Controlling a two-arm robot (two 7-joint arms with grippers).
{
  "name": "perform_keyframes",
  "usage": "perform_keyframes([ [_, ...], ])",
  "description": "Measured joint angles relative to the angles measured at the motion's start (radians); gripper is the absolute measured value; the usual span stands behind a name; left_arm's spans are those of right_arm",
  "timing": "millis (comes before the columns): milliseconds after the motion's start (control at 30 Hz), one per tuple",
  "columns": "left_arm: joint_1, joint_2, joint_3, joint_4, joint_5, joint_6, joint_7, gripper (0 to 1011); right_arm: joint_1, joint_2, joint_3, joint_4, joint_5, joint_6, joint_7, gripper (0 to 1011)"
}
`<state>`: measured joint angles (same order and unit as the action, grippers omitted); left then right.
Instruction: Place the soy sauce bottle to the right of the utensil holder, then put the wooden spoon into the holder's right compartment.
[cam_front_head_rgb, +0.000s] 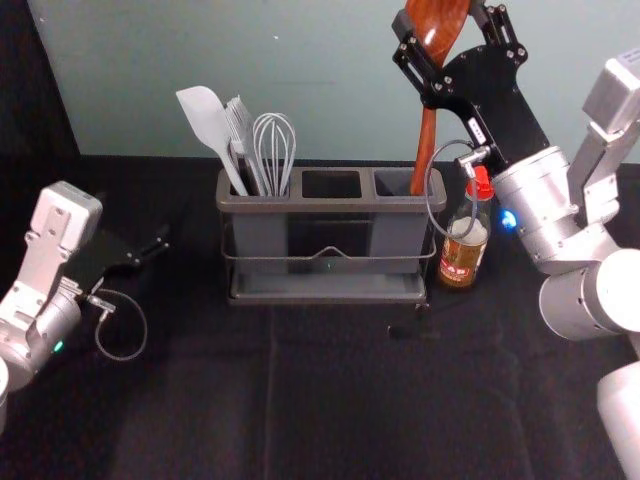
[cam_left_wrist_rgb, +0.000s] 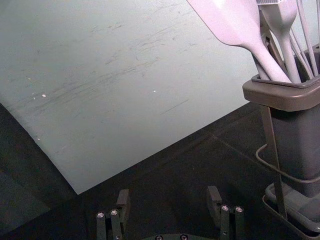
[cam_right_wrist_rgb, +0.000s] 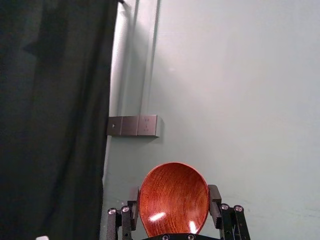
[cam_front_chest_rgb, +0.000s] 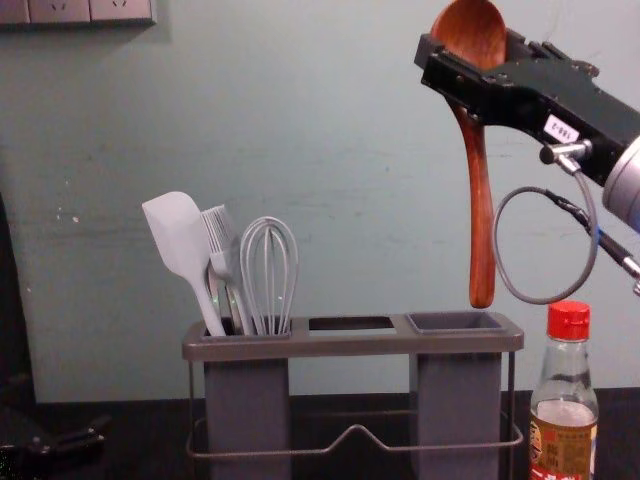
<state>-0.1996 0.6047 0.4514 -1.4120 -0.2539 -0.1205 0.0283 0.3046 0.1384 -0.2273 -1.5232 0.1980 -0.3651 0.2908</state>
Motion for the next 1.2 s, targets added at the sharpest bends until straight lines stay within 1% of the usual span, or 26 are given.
perform_keyframes([
  [200,0.000,0.000,0.000,0.000,0.000,0.000,0.000,1005,0.010,-0.020,0.003,0.034,-0.008,-0.014,-0.008,837],
  [500,0.000,0.000,0.000,0.000,0.000,0.000,0.000,1005,0.016,-0.035,0.007,0.078,-0.015,-0.042,-0.007,837],
  [967,0.000,0.000,0.000,0.000,0.000,0.000,0.000,1005,0.018,-0.045,0.008,0.116,-0.022,-0.071,0.009,837],
  [1200,0.000,0.000,0.000,0.000,0.000,0.000,0.000,1005,0.023,-0.047,0.011,0.109,-0.021,-0.071,0.010,837],
])
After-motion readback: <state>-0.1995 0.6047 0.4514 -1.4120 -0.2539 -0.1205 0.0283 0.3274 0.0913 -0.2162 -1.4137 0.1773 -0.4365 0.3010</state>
